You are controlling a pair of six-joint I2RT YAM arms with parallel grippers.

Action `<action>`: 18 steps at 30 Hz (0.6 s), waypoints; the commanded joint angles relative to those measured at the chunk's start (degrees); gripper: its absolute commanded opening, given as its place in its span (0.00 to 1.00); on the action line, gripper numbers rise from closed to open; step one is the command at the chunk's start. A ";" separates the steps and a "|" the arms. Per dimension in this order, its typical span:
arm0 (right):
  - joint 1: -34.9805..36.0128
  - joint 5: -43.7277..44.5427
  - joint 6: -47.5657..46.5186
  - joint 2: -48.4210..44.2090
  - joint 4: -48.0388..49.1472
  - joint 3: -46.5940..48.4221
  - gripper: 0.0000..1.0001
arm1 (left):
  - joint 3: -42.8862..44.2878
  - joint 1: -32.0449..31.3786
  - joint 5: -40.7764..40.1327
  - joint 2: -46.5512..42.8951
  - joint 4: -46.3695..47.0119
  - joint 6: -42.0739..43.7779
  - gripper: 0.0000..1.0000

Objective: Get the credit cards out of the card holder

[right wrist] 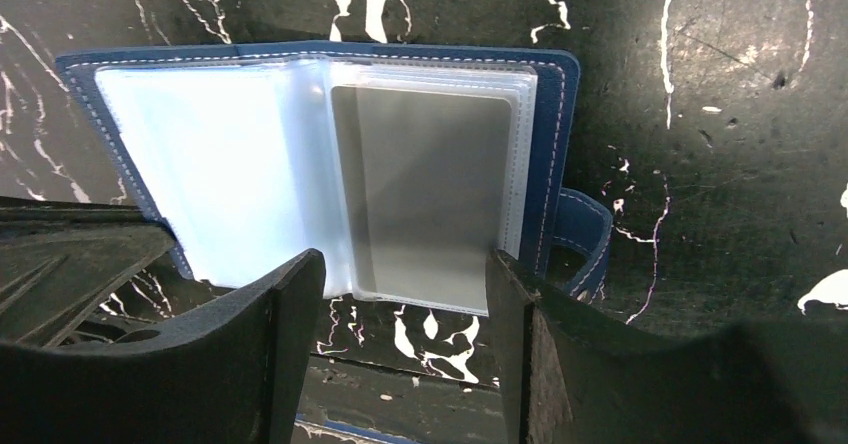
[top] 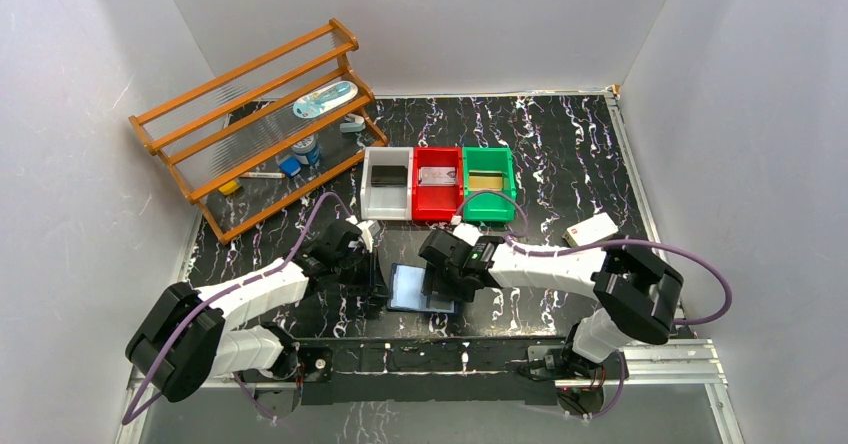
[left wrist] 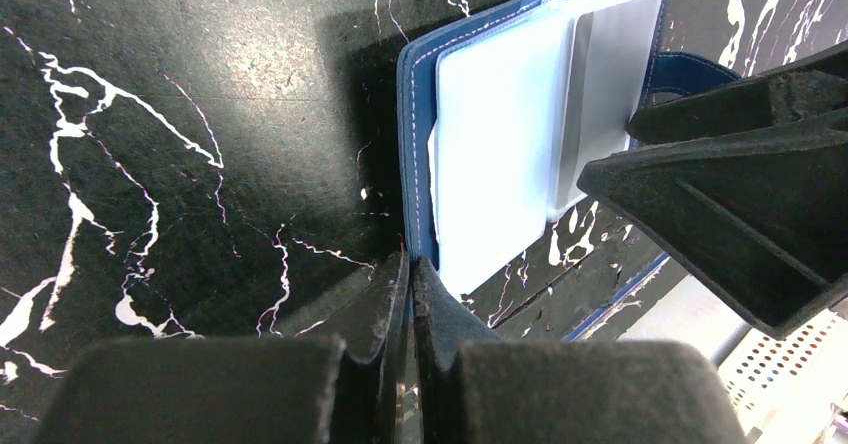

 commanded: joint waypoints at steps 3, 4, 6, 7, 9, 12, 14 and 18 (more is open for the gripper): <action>-0.07 0.31 0.43 2.85 -3.20 2.70 0.69 | 1.18 -0.19 0.92 -0.61 -1.47 0.48 0.00; -0.07 0.26 0.32 3.18 -3.51 2.94 0.69 | 1.22 -0.19 0.93 -0.60 -1.49 0.42 0.00; -0.07 0.70 0.23 3.53 -4.57 3.53 0.69 | 1.31 -0.19 0.86 -0.56 -1.58 0.58 0.00; -0.07 0.84 0.22 3.63 -4.92 3.74 0.69 | 1.27 -0.19 0.85 -0.52 -1.58 0.58 0.00; -0.07 1.33 0.27 3.53 -5.86 4.06 0.69 | 1.35 -0.20 0.84 -0.53 -1.56 0.49 0.00; -0.07 2.09 0.07 3.06 -7.35 4.90 0.69 | 1.34 -0.22 0.84 -0.47 -1.62 0.58 0.00; 0.00 2.11 -0.12 2.49 -6.97 4.62 0.69 | 1.33 -0.19 0.83 -0.48 -1.58 0.65 0.00; -0.01 1.10 -0.67 2.41 -5.39 3.87 0.69 | 1.32 -0.19 0.84 -0.35 -1.58 0.60 0.00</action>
